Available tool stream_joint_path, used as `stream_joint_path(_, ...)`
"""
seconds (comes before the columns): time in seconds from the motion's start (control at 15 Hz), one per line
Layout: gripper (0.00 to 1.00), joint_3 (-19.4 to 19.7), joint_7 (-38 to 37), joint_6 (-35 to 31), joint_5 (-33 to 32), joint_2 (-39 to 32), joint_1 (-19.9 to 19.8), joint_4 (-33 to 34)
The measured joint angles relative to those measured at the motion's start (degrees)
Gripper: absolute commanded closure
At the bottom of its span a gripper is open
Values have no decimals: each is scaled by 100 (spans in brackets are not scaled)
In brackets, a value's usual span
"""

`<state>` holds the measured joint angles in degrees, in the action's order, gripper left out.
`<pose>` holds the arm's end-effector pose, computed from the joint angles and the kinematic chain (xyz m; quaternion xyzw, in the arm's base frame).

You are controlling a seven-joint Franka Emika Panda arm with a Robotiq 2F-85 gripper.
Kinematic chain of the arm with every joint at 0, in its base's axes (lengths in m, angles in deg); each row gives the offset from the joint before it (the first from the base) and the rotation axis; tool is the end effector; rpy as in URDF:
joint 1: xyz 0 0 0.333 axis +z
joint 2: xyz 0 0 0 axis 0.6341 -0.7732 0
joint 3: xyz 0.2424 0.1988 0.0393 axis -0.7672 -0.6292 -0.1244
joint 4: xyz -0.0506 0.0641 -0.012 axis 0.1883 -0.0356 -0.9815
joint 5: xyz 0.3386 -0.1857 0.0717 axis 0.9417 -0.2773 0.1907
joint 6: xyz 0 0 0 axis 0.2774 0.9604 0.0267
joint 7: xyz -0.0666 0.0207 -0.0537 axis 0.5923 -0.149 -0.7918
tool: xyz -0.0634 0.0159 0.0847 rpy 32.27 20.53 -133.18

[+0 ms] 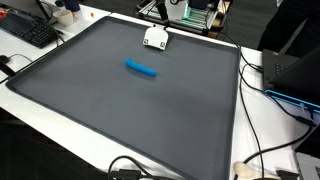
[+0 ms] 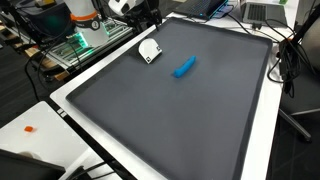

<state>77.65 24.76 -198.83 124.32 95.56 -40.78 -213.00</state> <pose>0.3680 0.0214 0.2720 -0.8588 0.4716 0.1310 0.1513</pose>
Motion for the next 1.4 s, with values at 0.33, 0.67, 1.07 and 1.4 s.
stream_joint_path(0.33, 0, 0, -5, -653, 267, -447, 13, 10)
stream_joint_path(0.67, 19, 0, -77, -1082, 399, -690, 69, 25)
stream_joint_path(1.07, 58, -1, -232, -1408, 441, -823, 160, 38)
stream_joint_path(1.4, 95, -1, -348, -1547, 441, -874, 202, 40)
